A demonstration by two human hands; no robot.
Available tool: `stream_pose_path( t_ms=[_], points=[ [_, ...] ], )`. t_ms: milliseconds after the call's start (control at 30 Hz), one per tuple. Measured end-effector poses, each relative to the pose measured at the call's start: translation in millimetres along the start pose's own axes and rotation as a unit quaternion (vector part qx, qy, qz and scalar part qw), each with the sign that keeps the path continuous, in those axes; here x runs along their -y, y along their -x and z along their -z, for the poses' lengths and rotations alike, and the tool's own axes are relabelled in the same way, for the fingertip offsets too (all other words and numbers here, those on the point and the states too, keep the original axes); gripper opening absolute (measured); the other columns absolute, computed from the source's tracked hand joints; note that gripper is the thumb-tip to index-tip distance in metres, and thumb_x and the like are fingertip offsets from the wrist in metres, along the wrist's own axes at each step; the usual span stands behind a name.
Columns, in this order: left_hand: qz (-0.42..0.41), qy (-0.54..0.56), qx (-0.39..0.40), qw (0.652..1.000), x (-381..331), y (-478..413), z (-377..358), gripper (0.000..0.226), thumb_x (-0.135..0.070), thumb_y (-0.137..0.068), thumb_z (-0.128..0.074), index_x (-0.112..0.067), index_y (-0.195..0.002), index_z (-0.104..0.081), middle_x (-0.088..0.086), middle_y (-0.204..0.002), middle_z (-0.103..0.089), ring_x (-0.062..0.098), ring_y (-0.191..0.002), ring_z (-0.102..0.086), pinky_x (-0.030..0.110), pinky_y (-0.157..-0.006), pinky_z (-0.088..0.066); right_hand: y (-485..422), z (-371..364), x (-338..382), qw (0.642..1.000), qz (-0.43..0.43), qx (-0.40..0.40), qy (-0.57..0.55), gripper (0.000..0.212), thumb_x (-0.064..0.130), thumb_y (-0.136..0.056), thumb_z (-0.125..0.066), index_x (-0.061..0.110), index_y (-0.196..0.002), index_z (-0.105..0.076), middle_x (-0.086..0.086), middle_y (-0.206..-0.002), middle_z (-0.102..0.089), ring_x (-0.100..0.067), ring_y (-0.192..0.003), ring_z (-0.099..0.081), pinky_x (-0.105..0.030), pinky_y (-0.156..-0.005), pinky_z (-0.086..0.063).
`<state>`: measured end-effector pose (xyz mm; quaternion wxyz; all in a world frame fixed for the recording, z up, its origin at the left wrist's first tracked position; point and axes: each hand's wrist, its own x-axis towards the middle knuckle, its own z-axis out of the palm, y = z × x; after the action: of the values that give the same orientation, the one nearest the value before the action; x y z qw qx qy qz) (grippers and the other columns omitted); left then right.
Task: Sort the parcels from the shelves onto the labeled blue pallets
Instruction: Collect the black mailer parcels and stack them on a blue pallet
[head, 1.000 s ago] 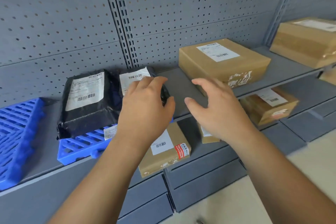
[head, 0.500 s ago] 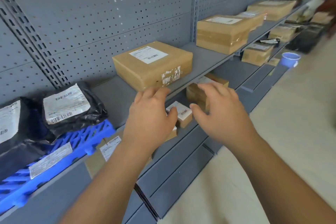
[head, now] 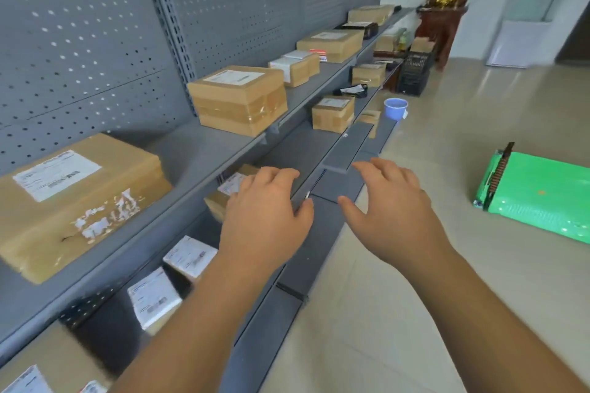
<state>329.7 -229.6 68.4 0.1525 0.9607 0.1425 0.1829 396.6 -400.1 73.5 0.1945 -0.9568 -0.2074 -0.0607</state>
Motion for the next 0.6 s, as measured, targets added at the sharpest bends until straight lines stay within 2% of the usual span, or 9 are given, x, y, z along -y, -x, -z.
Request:
stream_pose_path(
  t_ms=[300,400,600],
  points=[
    [-0.076,0.012,0.062,0.995,-108.7,-85.6,-86.6,0.053,-0.051,-0.096,-0.057,-0.031,-0.145,-0.051,-0.007,-0.145,-0.052,0.022,-0.131,-0.048,0.042,-0.104,-0.045,-62.3,21.5,-128.7,0.997,-0.077,-0.024,0.020,0.059,0.053,-0.095,-0.052,0.033,-0.149,-0.039,0.003,-0.158,-0.037,-0.028,-0.142,-0.035,-0.046,-0.110,-0.037],
    [-0.088,0.009,0.081,0.993,-129.5,-120.9,-110.7,0.053,-0.051,-0.097,-0.056,-0.032,-0.146,-0.049,-0.009,-0.149,-0.049,0.019,-0.134,-0.046,0.041,-0.105,-0.042,-87.4,17.3,-157.5,0.994,-0.101,-0.017,0.024,0.060,0.053,-0.096,-0.051,0.033,-0.151,-0.037,0.003,-0.159,-0.036,-0.026,-0.144,-0.034,-0.047,-0.112,-0.035],
    [-0.118,0.022,0.115,0.986,-143.9,-205.3,-167.2,0.050,-0.048,-0.098,-0.055,-0.032,-0.144,-0.051,-0.006,-0.144,-0.052,0.021,-0.130,-0.049,0.040,-0.103,-0.043,-159.5,0.0,-200.7,0.989,-0.147,-0.005,0.032,0.059,0.051,-0.097,-0.051,0.033,-0.151,-0.036,0.004,-0.160,-0.034,-0.026,-0.145,-0.031,-0.047,-0.114,-0.033]
  ],
)
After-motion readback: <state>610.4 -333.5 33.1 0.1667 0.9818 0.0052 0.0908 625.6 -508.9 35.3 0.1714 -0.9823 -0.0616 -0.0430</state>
